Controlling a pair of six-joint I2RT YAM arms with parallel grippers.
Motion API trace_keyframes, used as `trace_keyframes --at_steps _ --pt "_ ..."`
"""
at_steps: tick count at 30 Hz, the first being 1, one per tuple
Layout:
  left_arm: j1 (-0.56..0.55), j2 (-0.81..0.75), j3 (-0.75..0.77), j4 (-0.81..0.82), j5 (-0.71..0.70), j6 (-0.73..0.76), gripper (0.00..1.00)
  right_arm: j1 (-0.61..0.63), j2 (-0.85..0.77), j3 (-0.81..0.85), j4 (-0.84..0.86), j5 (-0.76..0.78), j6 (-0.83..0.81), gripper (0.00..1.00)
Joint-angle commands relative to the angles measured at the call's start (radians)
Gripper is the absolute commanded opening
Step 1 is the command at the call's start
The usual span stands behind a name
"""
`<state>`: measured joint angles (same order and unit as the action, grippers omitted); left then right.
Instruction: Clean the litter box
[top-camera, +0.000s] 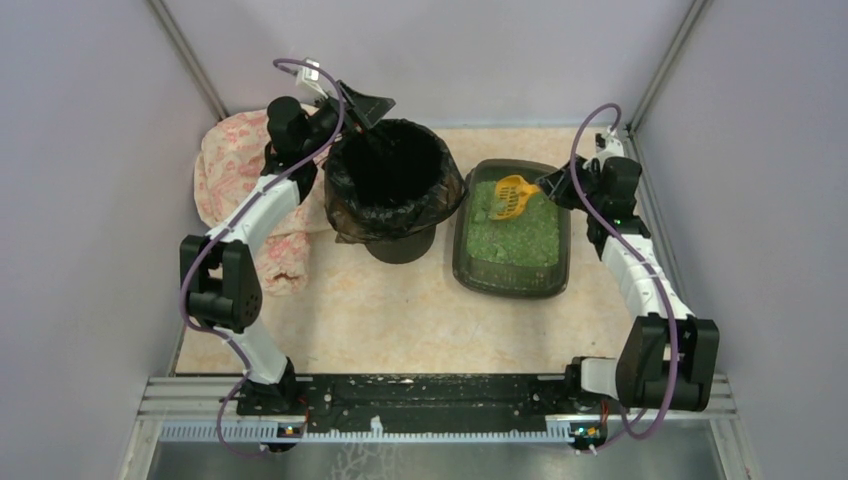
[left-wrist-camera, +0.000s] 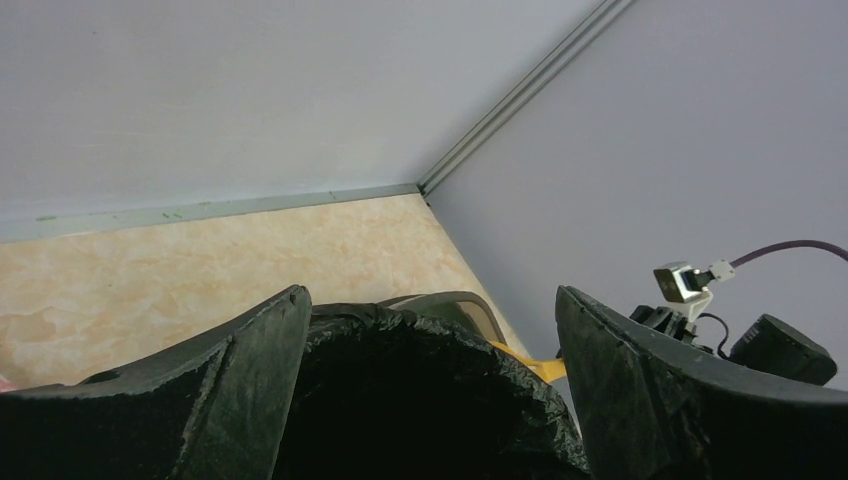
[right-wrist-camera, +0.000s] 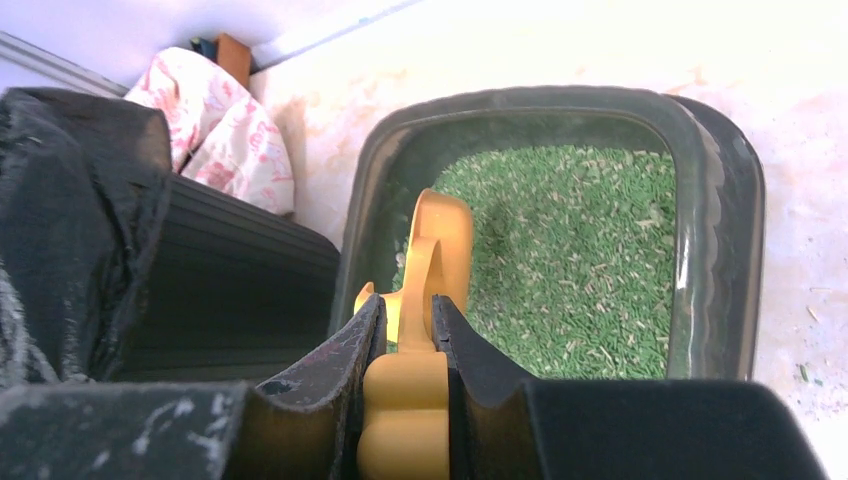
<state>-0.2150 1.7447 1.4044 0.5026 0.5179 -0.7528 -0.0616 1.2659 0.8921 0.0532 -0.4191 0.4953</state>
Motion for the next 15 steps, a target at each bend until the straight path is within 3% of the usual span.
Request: trace_keyframes --at_steps 1,15 --pt "-0.015 0.009 0.014 0.044 0.025 -0.014 0.97 -0.009 0.005 0.0 -0.02 0.014 -0.054 0.0" --pt "-0.016 0.016 0.021 0.04 0.028 -0.011 0.97 -0.037 0.025 -0.011 -0.052 0.051 -0.097 0.0"
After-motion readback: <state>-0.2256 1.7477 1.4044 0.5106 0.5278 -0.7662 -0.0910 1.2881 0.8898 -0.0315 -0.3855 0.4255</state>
